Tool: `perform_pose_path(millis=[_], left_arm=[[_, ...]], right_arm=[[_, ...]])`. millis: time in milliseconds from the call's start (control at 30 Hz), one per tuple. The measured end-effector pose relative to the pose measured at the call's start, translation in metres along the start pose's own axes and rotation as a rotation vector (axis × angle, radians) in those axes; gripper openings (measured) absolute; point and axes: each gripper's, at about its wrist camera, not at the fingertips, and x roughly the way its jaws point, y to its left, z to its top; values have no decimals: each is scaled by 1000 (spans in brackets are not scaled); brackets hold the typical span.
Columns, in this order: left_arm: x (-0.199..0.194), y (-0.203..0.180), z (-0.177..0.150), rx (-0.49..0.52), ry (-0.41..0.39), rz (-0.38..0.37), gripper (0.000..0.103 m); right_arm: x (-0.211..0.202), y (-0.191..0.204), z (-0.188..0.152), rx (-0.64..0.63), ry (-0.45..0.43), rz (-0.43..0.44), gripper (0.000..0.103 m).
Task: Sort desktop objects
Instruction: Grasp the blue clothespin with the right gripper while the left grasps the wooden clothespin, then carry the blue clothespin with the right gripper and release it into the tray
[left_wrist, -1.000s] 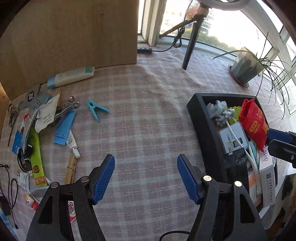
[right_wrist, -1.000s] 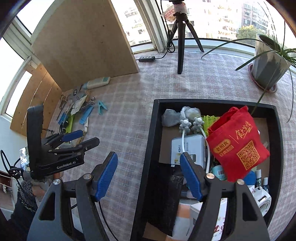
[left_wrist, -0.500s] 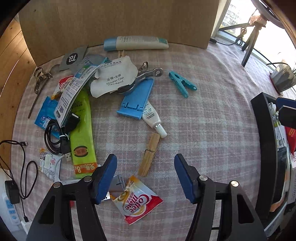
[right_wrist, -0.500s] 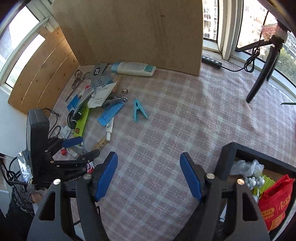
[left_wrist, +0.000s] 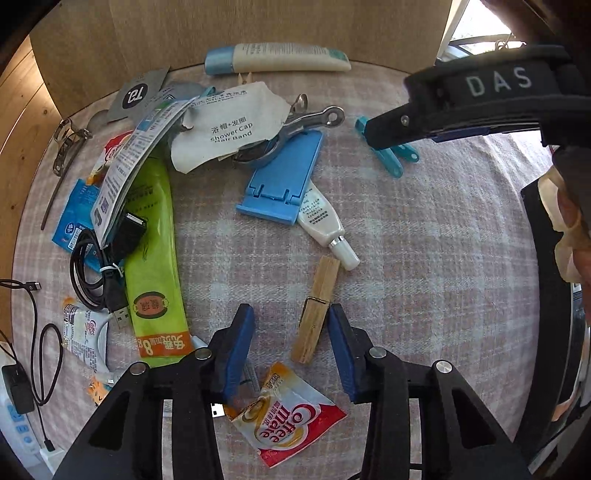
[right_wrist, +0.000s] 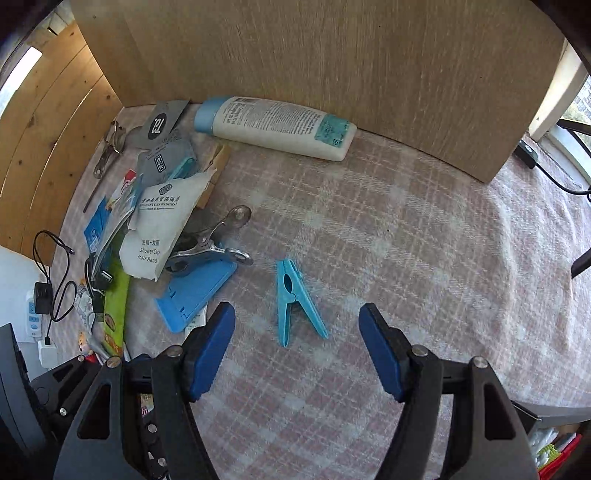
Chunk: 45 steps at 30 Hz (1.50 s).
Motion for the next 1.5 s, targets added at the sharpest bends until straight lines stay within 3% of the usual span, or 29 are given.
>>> perform_pose_path(millis=[67,200,267,333,367,633,833,867,900,1000,1133,1200,1267,1400,1500], left_arm=[[1,2,3,-7,-6,-3,34],[5,7,10,-22,-21,1,27],[6,9,10,-26,-25,4,23],[9,15,11,-29,-29,5,18],[9,16,11,-29,-30,1,16],[9,3,5,-37,-27,-28,12],[1,-9,-3,-24,-42,-53,12],[-3,-13,1,-19,-45,-60,12],[-4,-16,-3,-17,-49,-71,12],[-7,-27,3,5,-57,-91,12],[-13,-51,4,26,-62,-86,12],[-20,-50,-4,34,-60,-85,12],[-23,-52,-10,36,-58,-84,12],[-21,-51,-12,24,-54,-85,12],[-21,-46,-15,12,-54,-78,12]], right_arm=[[7,1,2,1,14,7,67],[11,5,0,-28,11,-28,54],[8,5,-2,-38,1,-57,45],[6,4,-4,-42,-4,-73,28],[4,2,-5,-38,-4,-68,26],[-14,-13,-26,26,-9,-19,26],[-53,-33,-57,65,-61,30,25],[-61,-36,-62,72,-72,38,9],[-69,-40,-67,76,-80,41,2],[-89,-51,-88,98,-115,52,3],[-77,-53,-94,98,-96,48,5],[-69,-52,-98,75,-61,65,13],[-51,-44,-97,64,-21,52,45],[-19,-27,-94,31,21,21,48],[-5,-18,-93,-10,54,-56,48]])
